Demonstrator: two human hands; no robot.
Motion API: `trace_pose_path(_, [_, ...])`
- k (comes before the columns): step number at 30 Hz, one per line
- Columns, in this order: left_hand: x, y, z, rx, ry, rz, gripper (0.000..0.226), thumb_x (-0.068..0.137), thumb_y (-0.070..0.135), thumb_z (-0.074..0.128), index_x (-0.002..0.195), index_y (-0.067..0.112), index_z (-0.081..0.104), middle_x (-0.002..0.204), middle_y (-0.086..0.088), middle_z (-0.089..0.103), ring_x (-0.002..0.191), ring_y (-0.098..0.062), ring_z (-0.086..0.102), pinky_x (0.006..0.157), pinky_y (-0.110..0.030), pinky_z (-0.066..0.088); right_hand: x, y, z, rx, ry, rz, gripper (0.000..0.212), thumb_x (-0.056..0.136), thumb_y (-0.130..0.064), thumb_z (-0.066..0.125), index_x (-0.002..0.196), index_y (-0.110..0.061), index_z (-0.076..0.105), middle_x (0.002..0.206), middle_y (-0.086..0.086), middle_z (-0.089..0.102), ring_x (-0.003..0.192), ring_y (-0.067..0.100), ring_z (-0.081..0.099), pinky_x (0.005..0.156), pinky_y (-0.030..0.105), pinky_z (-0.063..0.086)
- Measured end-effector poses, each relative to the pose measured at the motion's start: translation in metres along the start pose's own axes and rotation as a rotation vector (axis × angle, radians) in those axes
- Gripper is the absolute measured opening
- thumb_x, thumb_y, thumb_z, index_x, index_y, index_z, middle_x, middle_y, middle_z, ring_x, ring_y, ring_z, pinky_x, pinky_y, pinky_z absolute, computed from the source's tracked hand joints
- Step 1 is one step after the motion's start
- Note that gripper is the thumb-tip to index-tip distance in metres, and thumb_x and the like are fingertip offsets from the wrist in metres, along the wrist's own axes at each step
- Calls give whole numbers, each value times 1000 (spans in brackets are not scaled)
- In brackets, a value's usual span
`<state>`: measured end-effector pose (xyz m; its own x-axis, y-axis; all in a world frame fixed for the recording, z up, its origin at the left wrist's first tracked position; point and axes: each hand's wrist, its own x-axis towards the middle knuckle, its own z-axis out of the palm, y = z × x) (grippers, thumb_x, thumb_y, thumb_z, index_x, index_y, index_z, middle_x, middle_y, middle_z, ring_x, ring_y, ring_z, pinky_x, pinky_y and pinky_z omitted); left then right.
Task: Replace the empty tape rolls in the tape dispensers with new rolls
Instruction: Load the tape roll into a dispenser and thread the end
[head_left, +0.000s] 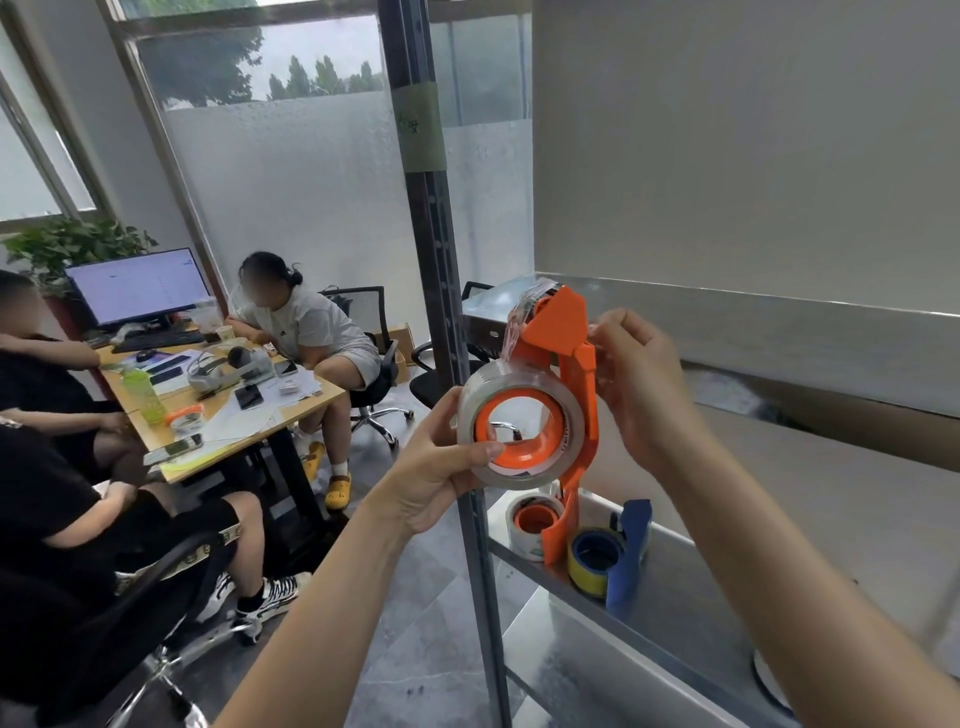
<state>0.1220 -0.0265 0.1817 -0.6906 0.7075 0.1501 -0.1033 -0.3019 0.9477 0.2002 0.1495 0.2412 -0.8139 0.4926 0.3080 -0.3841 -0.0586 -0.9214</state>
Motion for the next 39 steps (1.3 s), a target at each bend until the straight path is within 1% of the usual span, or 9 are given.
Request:
trace_pose_path(4, [3,-2,6,-55,-26,2,52,55,3,75,102,20,60,71,1,62,67,-14,66,65,-36,59,1,0,9,22,13,-7,16,95,-11,45,96,-20,58,78,3,64,68,17,58,64,29,48])
trace_pose_path(9, [10,-4,8,-83,-47,7,36,60,6,74,92,20,66,70,0,63,67,-17,66,70,-42,57,3,1,12,1,47,-166,37,96,-16,49,120,-44,50,118,-1,62,96,17,65,79,31,55])
trace_pose_path(13, [17,-9,9,-122,-16,0,43,64,7,73,105,16,64,87,-11,62,78,-26,66,78,-53,56,8,1,14,-54,98,-240,20,96,-21,52,108,-29,65,105,-3,68,98,17,65,80,29,53])
trace_pose_path(17, [21,-12,9,-133,-19,-22,63,71,7,71,131,5,49,121,-23,48,92,-33,63,76,-47,55,12,7,13,-157,79,-262,22,100,-34,46,106,-29,67,104,-2,70,98,18,66,93,43,53])
trace_pose_path(22, [22,-15,6,-183,29,-27,76,50,22,90,114,2,54,101,-22,59,85,-30,66,78,-50,57,16,22,-3,-246,-369,-198,72,81,-69,45,144,-37,36,138,-10,52,121,7,55,100,35,49])
trace_pose_path(24, [21,-16,4,-172,24,-21,86,51,23,90,126,3,51,105,-20,63,91,-32,65,85,-56,53,15,24,-7,-312,-471,-183,73,83,-59,53,148,-39,26,136,-18,50,120,0,54,99,32,50])
trace_pose_path(28, [16,-22,2,-176,18,-13,78,50,24,90,118,7,55,89,-9,71,84,-28,69,90,-61,45,11,34,-3,-316,-367,-229,58,88,-44,54,143,-41,35,125,-25,56,111,-5,58,90,15,50])
trace_pose_path(34, [8,-29,-3,-159,-9,-58,74,57,18,86,124,9,54,97,-14,69,89,-31,68,88,-60,48,2,53,2,-191,-207,-213,50,88,-34,56,136,-21,53,115,-4,68,104,11,66,88,27,54])
trace_pose_path(39, [3,-38,-12,-131,23,-163,52,57,17,87,104,16,65,90,-13,67,82,-30,68,80,-58,54,-11,77,-4,-168,-167,-116,47,89,-37,55,134,-22,53,118,3,67,107,18,66,92,35,55])
